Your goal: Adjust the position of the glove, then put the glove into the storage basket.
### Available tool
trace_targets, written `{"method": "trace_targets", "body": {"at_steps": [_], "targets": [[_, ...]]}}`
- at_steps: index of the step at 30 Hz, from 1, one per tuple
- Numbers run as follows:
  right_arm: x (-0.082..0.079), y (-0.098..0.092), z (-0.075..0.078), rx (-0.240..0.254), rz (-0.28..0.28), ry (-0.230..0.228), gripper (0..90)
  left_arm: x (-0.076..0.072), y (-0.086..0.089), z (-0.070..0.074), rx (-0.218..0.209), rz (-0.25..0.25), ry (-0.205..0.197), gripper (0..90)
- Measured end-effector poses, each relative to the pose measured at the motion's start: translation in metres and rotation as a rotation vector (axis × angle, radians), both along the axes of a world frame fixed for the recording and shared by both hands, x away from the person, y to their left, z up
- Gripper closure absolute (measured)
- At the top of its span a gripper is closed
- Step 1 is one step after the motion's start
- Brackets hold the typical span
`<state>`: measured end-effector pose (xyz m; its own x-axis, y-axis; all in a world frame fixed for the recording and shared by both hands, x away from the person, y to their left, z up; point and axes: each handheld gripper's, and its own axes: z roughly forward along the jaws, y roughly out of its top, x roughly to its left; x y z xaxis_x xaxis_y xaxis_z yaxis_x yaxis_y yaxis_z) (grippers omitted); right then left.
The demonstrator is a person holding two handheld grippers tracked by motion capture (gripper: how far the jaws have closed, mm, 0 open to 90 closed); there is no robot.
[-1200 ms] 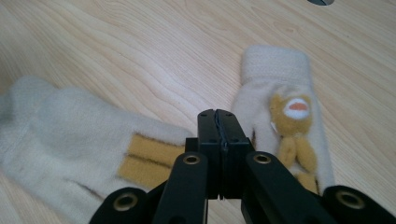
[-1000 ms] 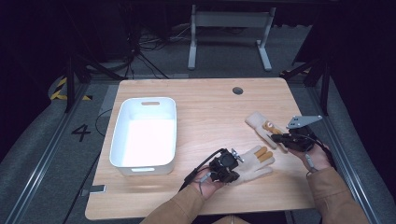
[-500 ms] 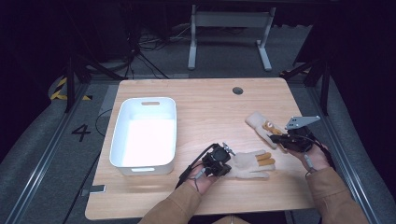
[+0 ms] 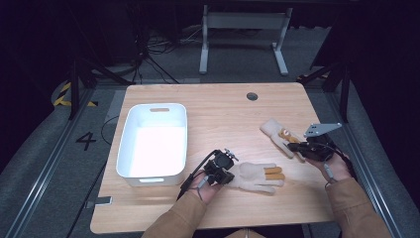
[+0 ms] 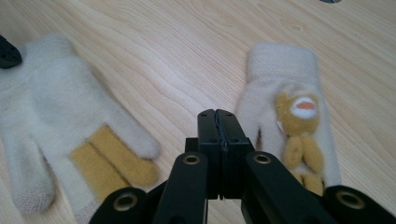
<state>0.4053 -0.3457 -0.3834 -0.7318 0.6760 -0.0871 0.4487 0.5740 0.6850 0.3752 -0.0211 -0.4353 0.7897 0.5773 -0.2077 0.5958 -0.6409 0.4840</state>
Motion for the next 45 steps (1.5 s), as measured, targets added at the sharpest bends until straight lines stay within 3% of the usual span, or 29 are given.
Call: {"method": "trace_targets", "body": {"at_steps": [6,11,16,21,28,35,37,39,41,45], "targets": [[-0.001,-0.004,0.0,0.007,-0.008,-0.003,89.6,-0.001,0.004,0.007,-0.037,-0.015,0.009,86.4],[-0.005,-0.008,0.002,0.017,-0.024,-0.02,89.7,0.0,0.007,0.019,-0.077,-0.007,-0.024,84.5],[-0.008,-0.016,0.007,0.079,-0.083,-0.04,89.8,0.004,0.018,0.029,-0.129,0.02,-0.044,84.5],[-0.01,-0.021,0.007,0.113,-0.108,-0.053,89.8,0.006,0.026,0.036,-0.168,0.053,-0.071,84.5],[-0.008,-0.024,0.006,0.129,-0.125,-0.06,89.7,0.008,0.034,0.036,-0.172,0.079,-0.089,84.4],[-0.003,-0.022,0.004,0.131,-0.125,-0.053,89.6,0.008,0.041,0.037,-0.173,0.039,-0.082,81.7],[0.0,-0.023,0.003,0.14,-0.129,-0.05,89.4,0.007,0.043,0.036,-0.194,-0.012,-0.063,79.4],[0.004,-0.024,0.004,0.15,-0.125,-0.048,89.2,0.003,0.046,0.037,-0.214,-0.104,-0.043,76.1],[0.008,-0.028,0.008,0.186,-0.112,-0.052,89.0,-0.001,0.048,0.037,-0.212,-0.154,-0.049,73.9],[0.016,-0.033,0.011,0.199,-0.125,-0.054,87.7,-0.004,0.055,0.036,-0.226,-0.169,-0.04,73.9]]}}
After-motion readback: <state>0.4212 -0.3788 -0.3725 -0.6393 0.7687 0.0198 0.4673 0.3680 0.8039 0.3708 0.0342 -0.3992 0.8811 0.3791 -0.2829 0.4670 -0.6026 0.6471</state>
